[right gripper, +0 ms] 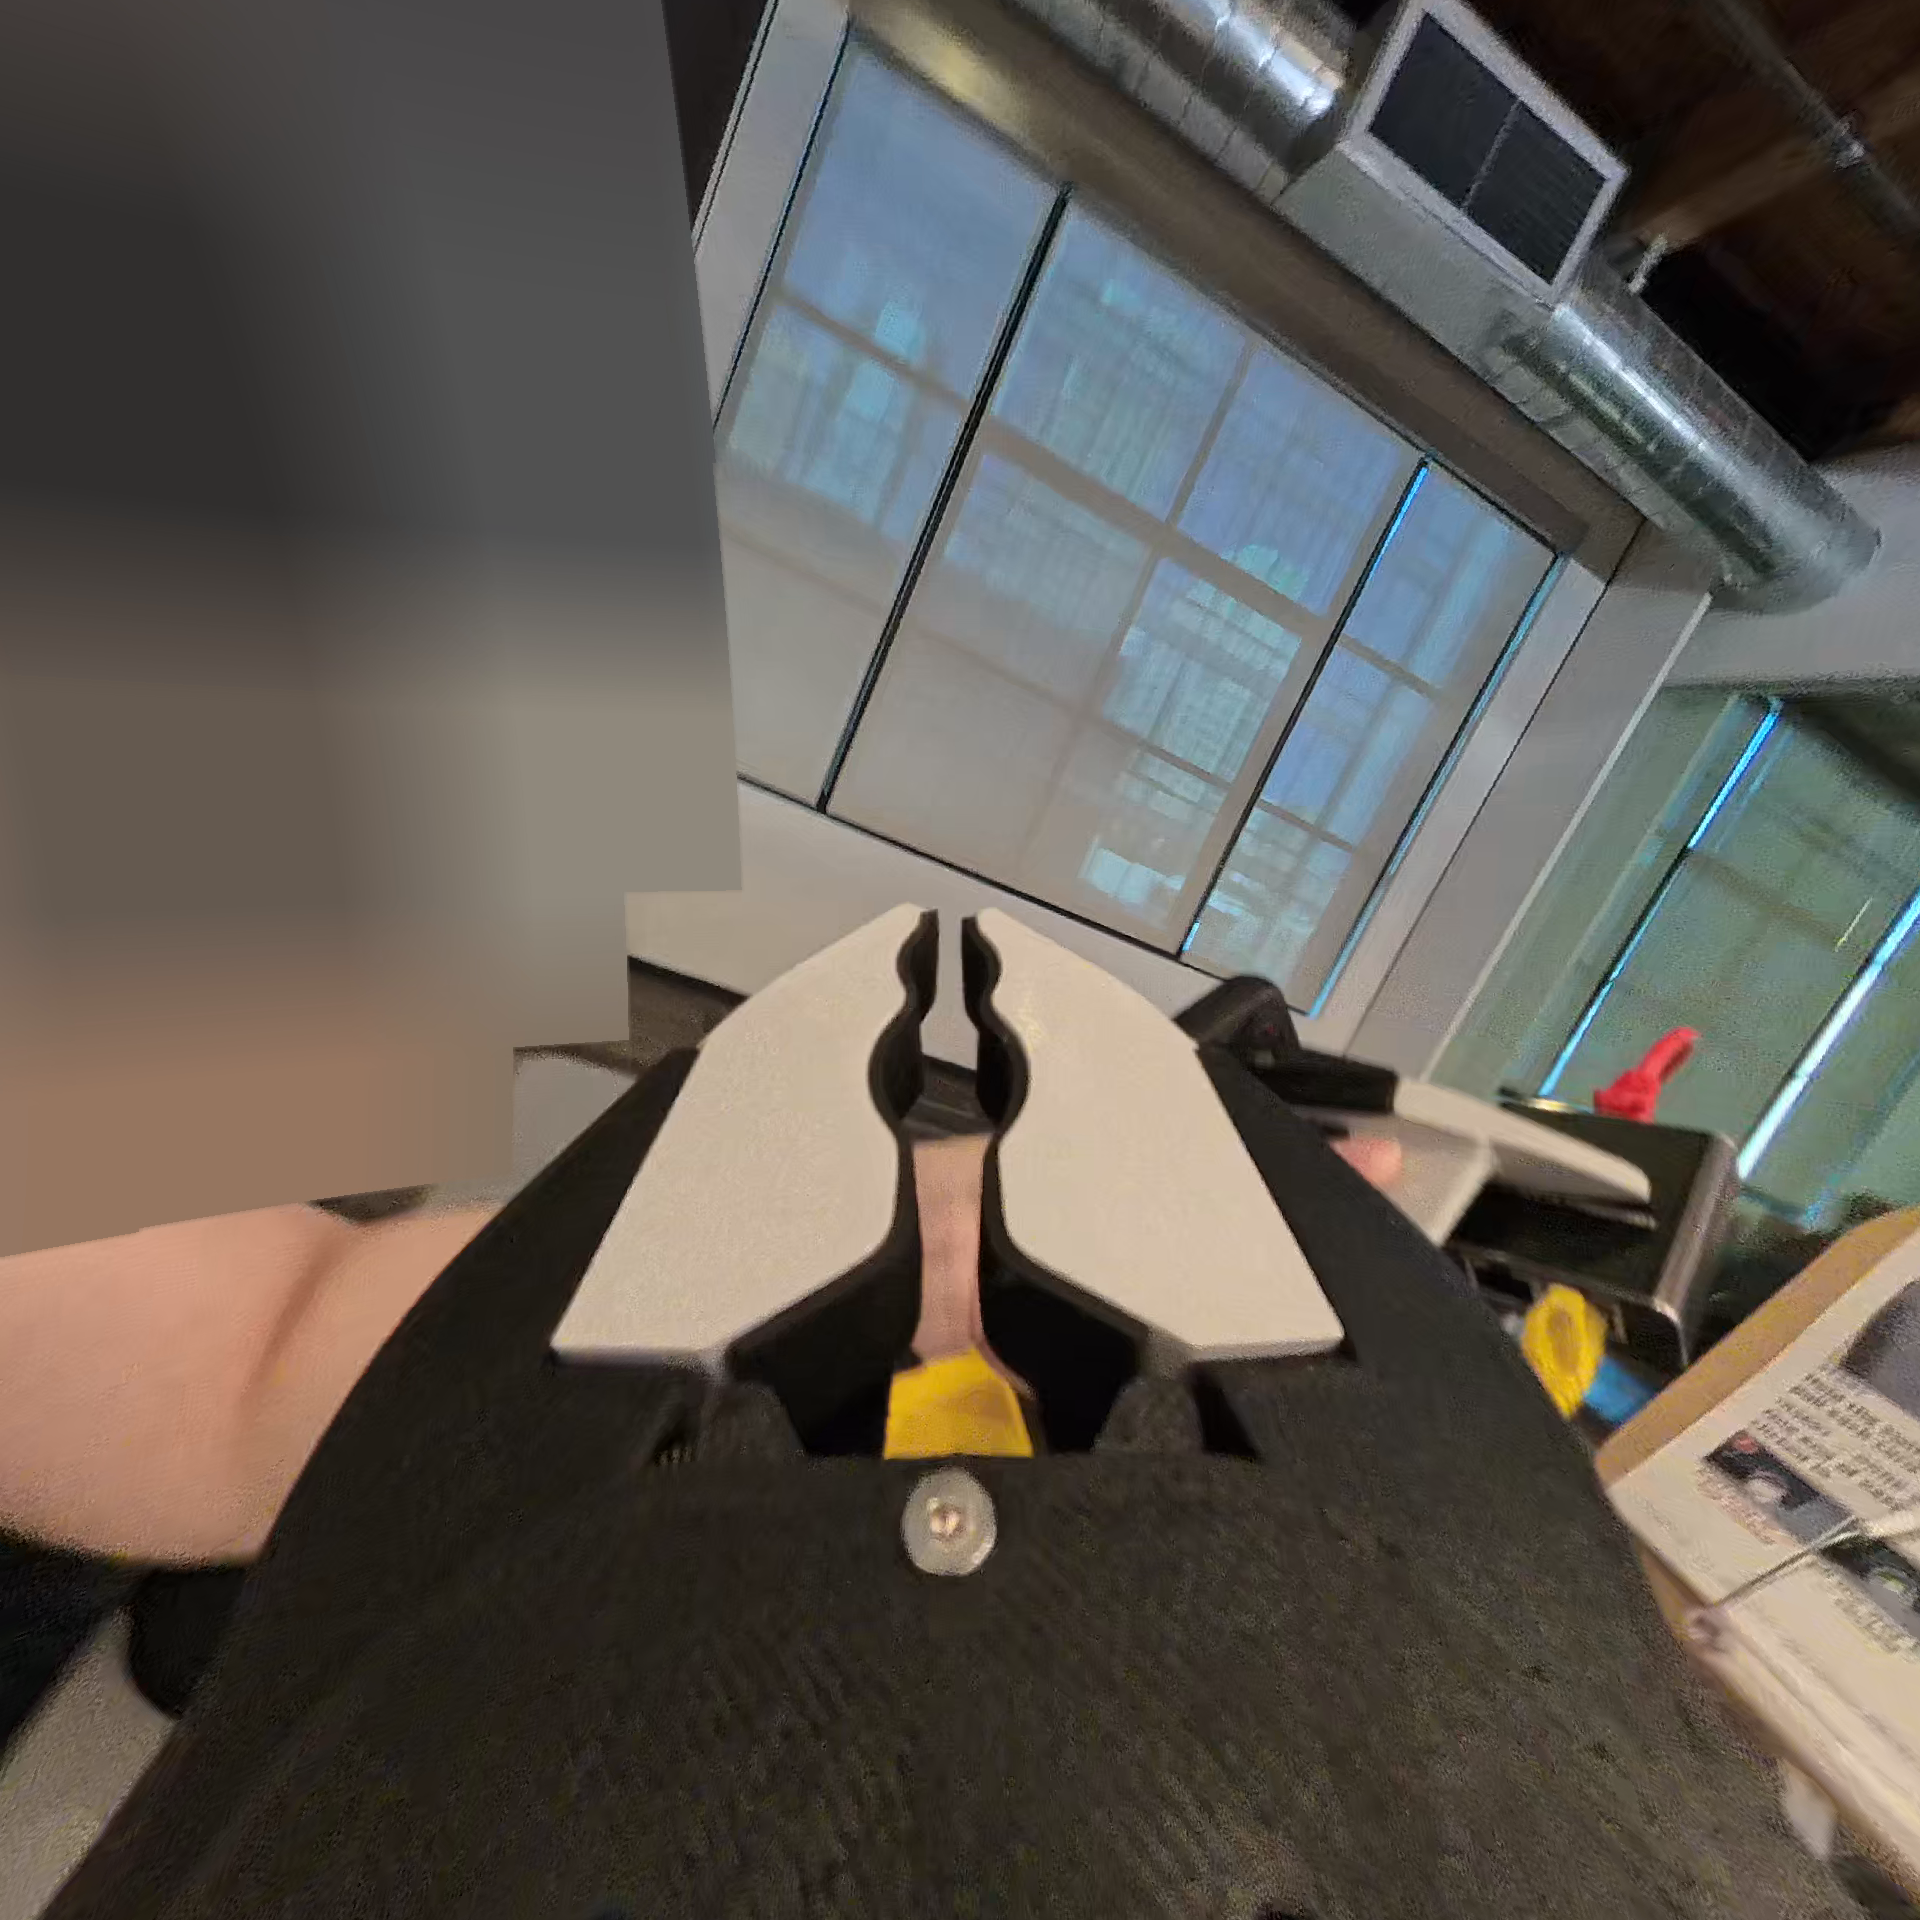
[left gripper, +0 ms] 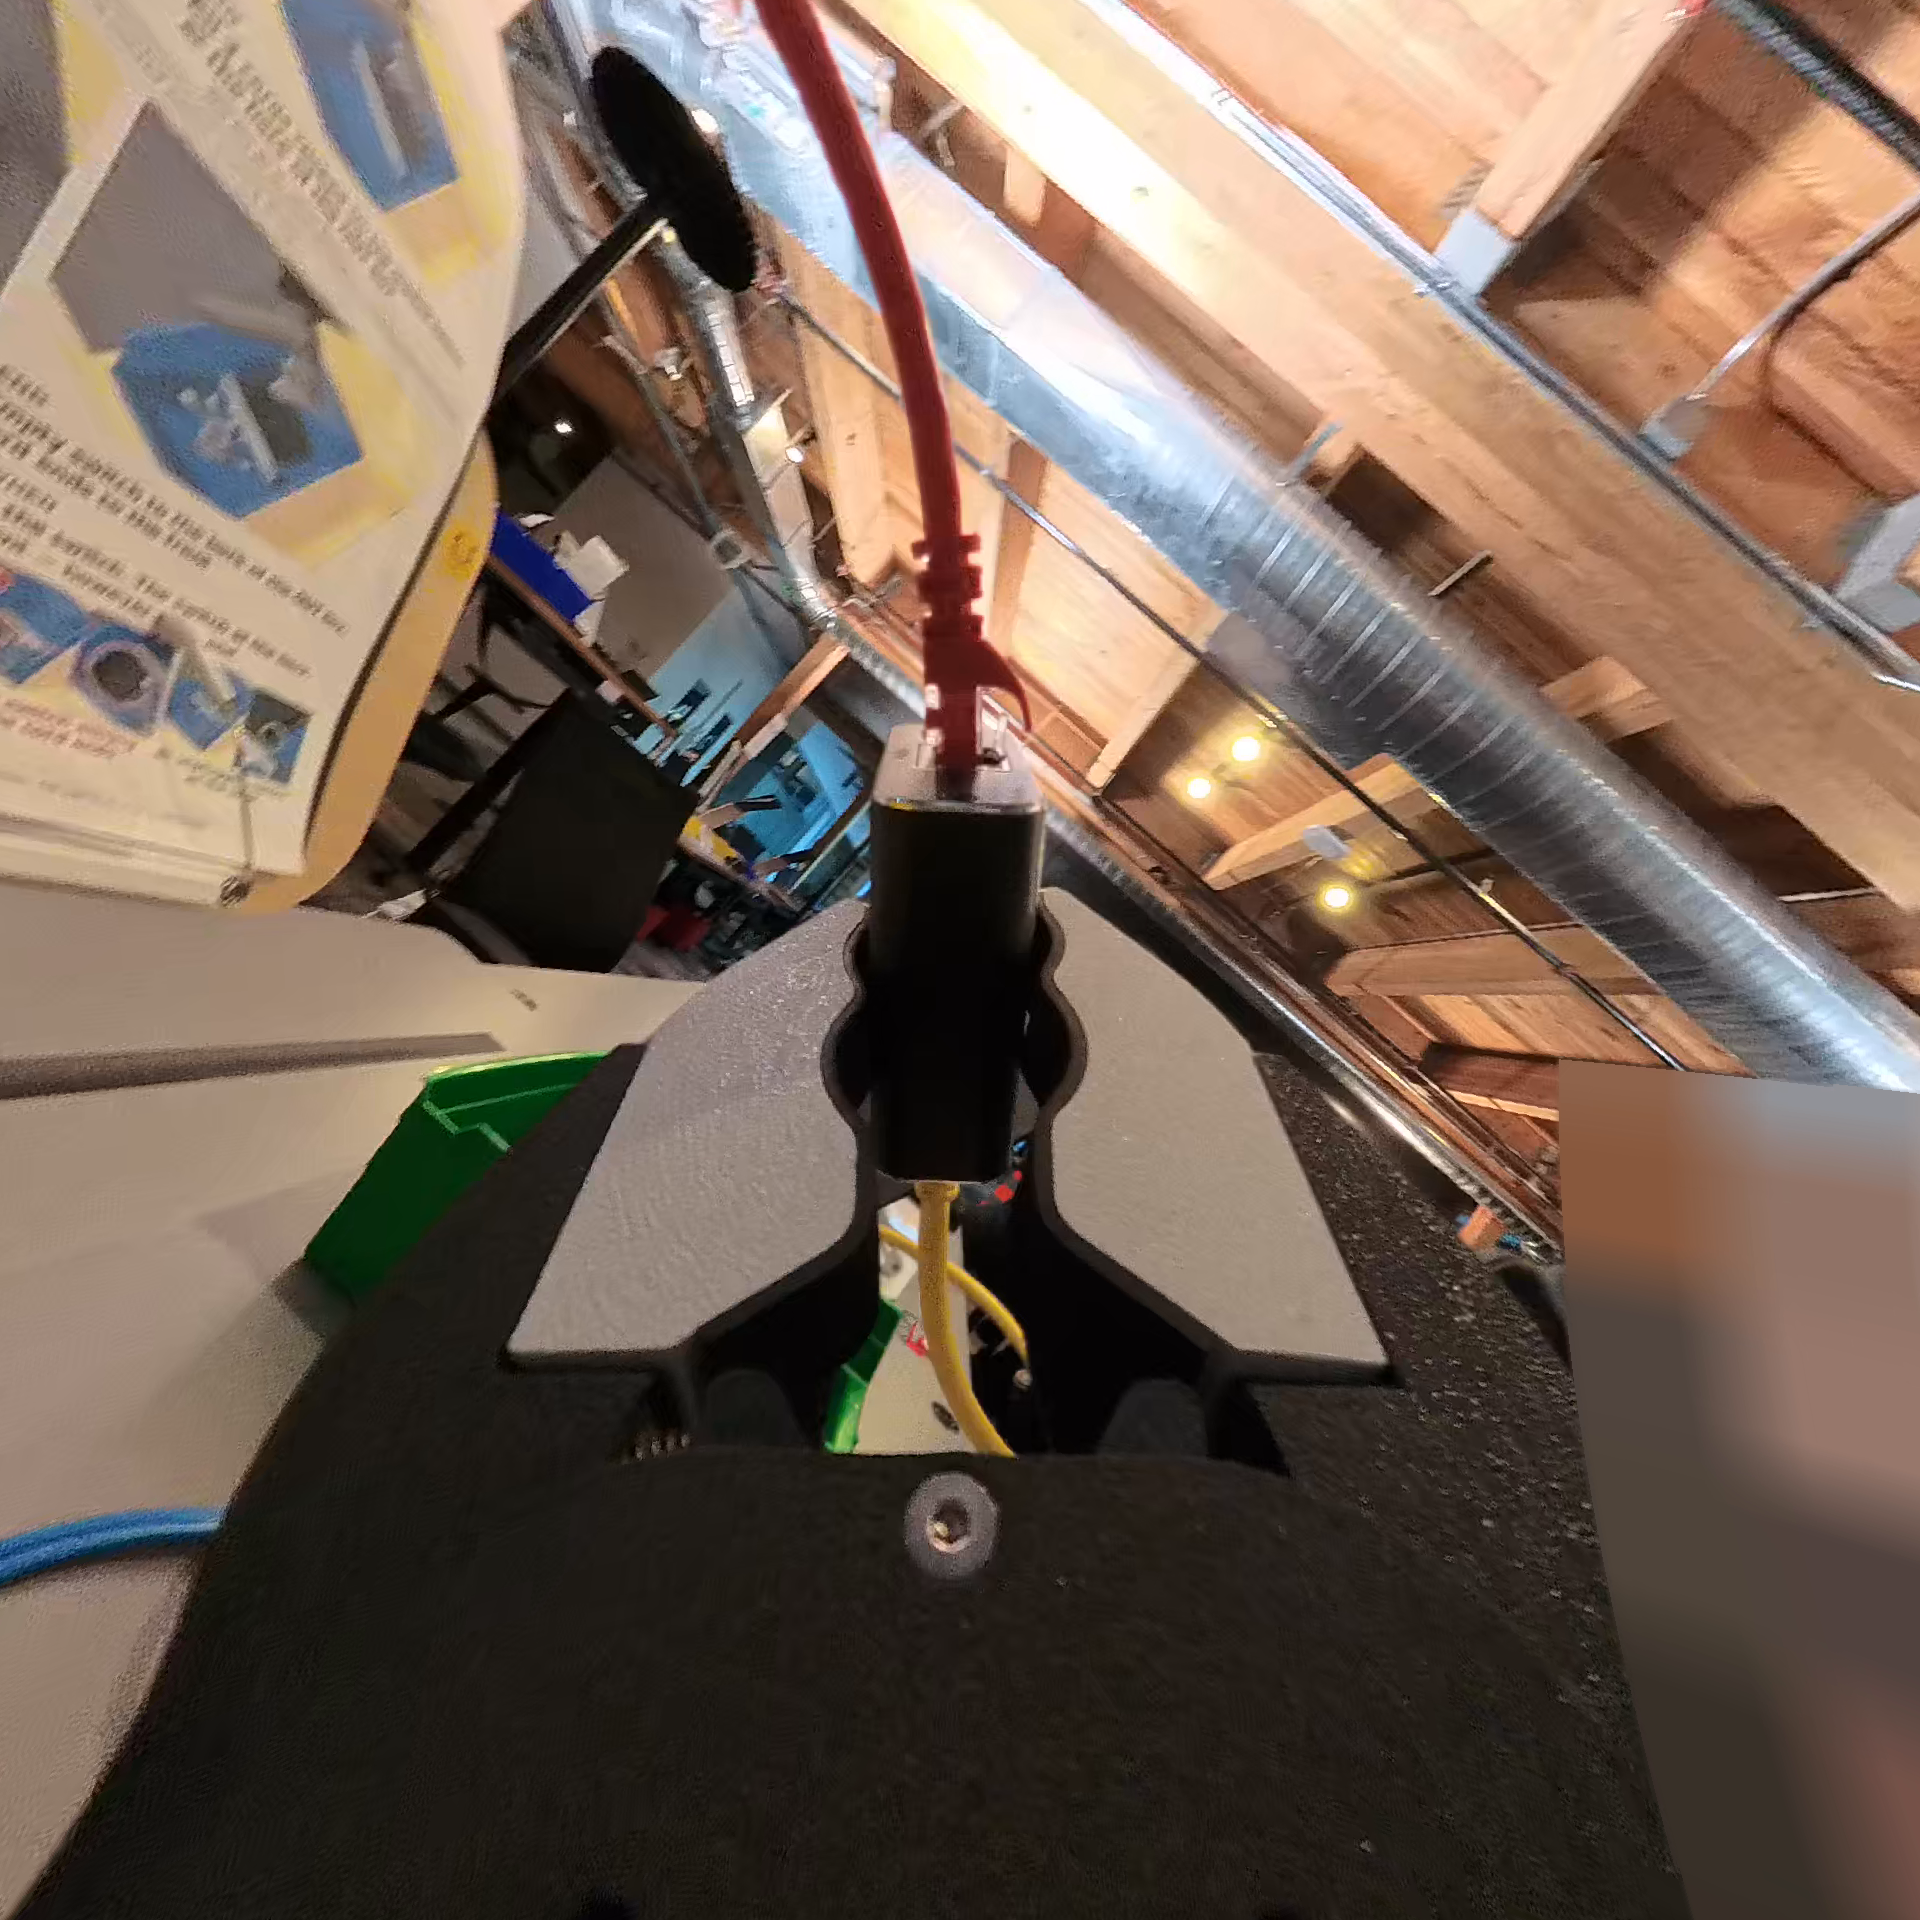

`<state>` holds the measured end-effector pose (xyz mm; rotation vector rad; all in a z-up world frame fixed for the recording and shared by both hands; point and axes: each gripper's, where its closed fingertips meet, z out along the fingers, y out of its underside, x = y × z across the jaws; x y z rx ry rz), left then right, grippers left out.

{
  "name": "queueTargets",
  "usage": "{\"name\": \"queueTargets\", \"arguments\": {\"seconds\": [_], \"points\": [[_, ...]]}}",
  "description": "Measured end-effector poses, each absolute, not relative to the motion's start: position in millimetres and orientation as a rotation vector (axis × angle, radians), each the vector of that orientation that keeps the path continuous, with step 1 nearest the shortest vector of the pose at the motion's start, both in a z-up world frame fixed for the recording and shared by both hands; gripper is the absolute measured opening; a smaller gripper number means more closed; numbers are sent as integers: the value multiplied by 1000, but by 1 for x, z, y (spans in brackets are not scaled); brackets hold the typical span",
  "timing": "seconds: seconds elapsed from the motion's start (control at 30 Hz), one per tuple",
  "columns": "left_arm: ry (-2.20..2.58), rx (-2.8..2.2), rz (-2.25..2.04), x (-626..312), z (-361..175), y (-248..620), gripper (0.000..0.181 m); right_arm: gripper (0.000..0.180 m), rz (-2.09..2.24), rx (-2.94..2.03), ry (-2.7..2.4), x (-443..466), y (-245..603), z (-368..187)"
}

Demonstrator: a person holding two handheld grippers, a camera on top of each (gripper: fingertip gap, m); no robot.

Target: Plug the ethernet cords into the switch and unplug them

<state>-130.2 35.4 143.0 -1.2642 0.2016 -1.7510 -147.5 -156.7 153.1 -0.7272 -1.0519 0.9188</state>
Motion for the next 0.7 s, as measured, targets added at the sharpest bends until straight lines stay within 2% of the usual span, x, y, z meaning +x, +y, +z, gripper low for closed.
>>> {"name": "queueTargets", "arguments": {"seconds": [0.07,0.1,0.13,0.23,0.37,0.43,0.5,0.63,0.7], "points": [[186,-1328,-1741,-116,128,41,24,7,921,-869,-996,-137,-141,164],[183,-1355,-1740,-109,120,44,24,16,838,-956,-1008,-132,-126,161],[180,-1374,-1738,-103,114,46,24,25,706,-1036,-1017,-123,-104,155],[130,-1401,-1722,-95,101,52,24,30,308,-1304,-969,-81,-26,124],[62,-1410,-1708,-92,90,60,24,39,463,-1629,-1006,-83,5,68],[41,-1420,-1686,-91,84,63,24,39,489,-1685,-1012,-90,13,51],[13,-1415,-1677,-90,82,64,24,39,312,-1721,-1023,-83,30,33],[-26,-1416,-1675,-89,77,67,24,16,211,-1705,-1059,-83,39,21],[-28,-1421,-1728,-88,77,67,27,13,203,-1725,-1049,-78,44,19]]}}
